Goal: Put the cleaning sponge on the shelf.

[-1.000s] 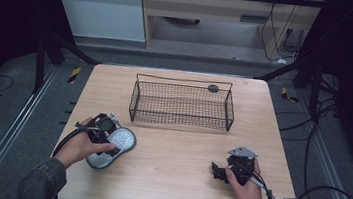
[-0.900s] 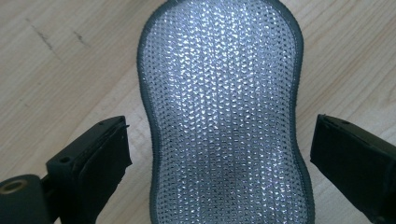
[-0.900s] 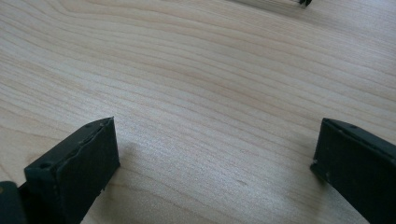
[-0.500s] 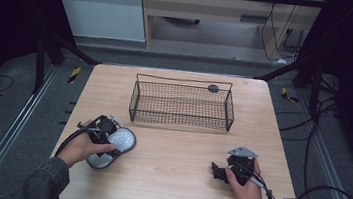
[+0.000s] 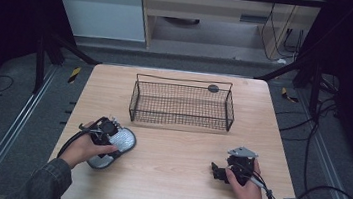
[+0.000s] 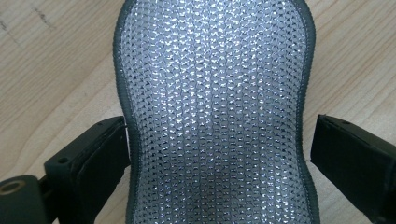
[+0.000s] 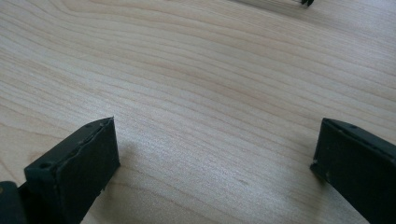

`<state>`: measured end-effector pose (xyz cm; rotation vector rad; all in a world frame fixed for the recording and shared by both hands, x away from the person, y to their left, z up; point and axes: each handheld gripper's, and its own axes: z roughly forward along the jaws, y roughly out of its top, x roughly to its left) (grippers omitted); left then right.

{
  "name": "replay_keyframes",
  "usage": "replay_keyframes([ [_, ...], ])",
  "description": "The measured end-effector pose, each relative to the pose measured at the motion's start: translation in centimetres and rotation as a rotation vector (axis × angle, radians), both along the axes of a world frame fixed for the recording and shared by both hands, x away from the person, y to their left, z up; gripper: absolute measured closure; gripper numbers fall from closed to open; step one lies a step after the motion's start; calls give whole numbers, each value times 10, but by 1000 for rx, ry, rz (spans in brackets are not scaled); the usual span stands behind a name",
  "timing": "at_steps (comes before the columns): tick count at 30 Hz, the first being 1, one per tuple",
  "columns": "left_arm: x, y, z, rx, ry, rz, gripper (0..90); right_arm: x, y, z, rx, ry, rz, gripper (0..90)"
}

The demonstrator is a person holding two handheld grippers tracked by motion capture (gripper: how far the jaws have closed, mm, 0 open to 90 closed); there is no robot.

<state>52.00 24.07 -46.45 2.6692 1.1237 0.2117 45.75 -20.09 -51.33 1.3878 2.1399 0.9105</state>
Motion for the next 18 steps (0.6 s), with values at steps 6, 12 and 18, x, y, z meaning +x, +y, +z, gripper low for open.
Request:
replay_keyframes([
  [6, 2, 3, -4, -2, 5, 9, 33, 0, 0, 0, -1, 0, 1, 4],
  [12, 3, 5, -6, -16, 10, 17, 28, 0, 0, 0, 1, 0, 2, 4],
  [18, 4, 6, -10, -19, 12, 13, 20, 0, 0, 0, 0, -2, 4, 4],
])
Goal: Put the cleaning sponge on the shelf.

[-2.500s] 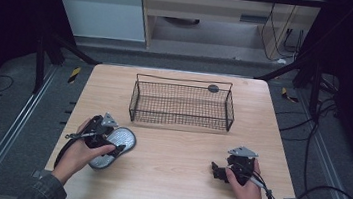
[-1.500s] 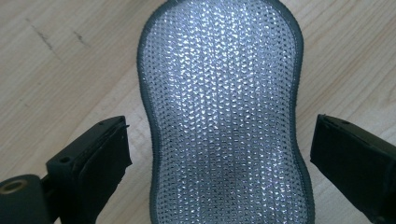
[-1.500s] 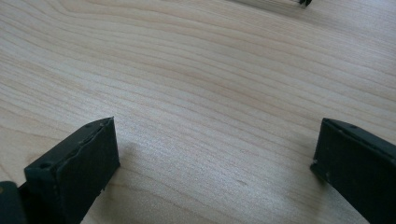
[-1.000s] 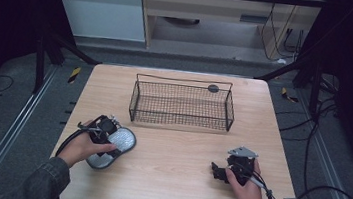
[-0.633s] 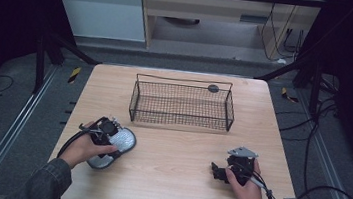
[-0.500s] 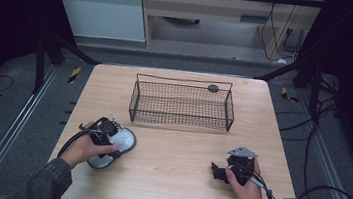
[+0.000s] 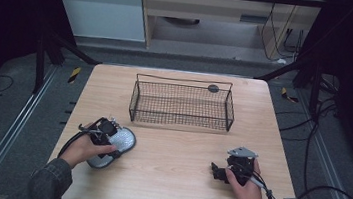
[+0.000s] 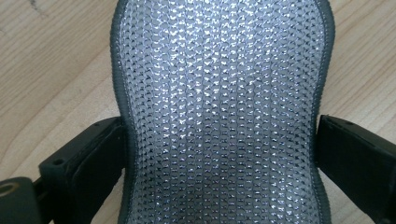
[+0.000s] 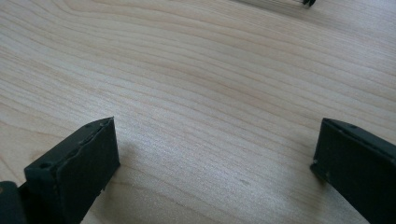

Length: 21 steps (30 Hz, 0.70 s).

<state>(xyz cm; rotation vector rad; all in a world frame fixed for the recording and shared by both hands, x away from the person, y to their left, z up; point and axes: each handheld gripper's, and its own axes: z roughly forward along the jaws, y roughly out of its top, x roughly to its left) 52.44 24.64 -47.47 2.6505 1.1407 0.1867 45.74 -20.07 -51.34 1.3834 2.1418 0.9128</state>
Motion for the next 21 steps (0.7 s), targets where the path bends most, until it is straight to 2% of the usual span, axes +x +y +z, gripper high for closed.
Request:
replay_keyframes([
  [8, -1, 2, -1, -19, 4, 8, 30, 0, 0, 0, 1, 2, 0, 4],
  [18, -4, -1, 1, 8, -15, -7, 77, 0, 0, 0, -1, 1, 6, 4],
  [21, -4, -1, 2, 1, -12, -8, 88, 0, 0, 0, 0, 1, 7, 4],
])
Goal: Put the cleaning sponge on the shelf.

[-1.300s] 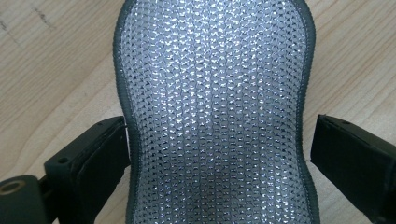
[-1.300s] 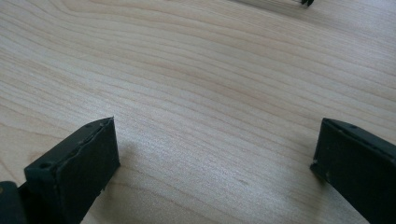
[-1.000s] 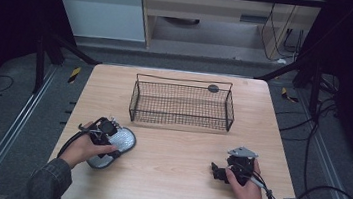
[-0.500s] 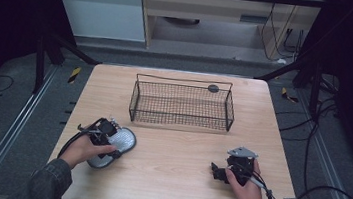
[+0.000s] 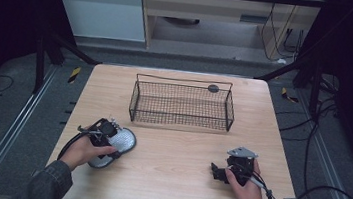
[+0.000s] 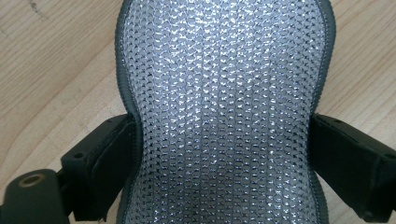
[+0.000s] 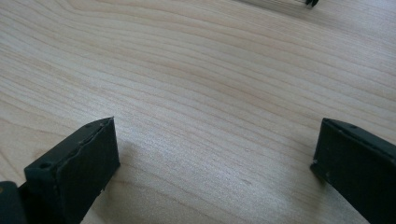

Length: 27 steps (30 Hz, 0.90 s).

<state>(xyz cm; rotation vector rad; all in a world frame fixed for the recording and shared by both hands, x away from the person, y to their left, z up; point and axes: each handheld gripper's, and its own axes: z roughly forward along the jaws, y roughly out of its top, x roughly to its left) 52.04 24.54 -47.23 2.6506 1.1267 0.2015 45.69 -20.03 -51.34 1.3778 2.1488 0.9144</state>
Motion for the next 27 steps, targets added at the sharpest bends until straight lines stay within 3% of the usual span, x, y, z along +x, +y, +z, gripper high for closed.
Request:
replay_keyframes([
  [14, -6, 4, 26, -33, -101, -19, 96, 0, 0, 0, -2, 0, 1, 4],
  [27, -8, 7, 48, -46, -146, -34, 96, 0, 0, 0, -6, -4, 4, 4],
])
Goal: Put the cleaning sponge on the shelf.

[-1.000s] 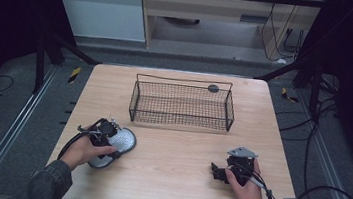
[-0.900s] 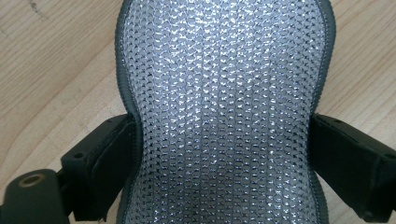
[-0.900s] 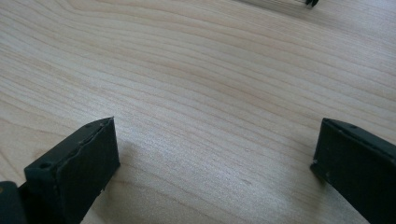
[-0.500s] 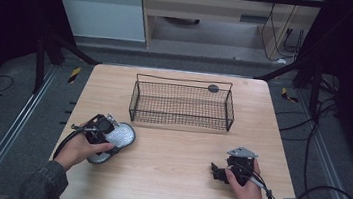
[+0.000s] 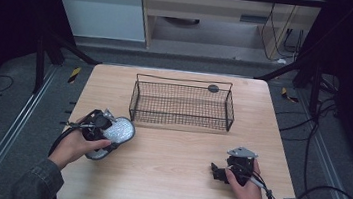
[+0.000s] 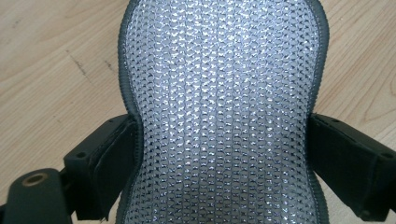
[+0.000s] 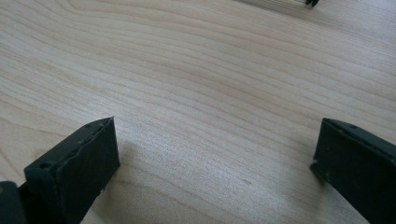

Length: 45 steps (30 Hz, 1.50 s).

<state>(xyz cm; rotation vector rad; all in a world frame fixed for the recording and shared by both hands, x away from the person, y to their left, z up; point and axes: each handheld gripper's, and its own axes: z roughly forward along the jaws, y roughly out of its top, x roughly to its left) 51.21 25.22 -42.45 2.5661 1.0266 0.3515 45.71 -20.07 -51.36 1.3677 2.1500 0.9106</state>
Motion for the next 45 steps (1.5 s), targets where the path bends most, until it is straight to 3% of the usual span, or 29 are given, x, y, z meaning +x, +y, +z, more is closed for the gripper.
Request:
replay_keyframes([
  [8, -1, 4, 16, -18, -34, -1, 95, 0, 0, 0, 0, 0, 0, 4],
  [22, 4, 3, 50, 12, -97, -36, 95, 0, 0, 0, 3, 1, -1, 4],
  [35, 25, -13, 79, 20, -158, -59, 94, 0, 0, 0, 2, 1, 1, 4],
  [45, 50, -26, 101, 58, -198, -111, 94, 0, 0, 0, 4, 5, -2, 4],
])
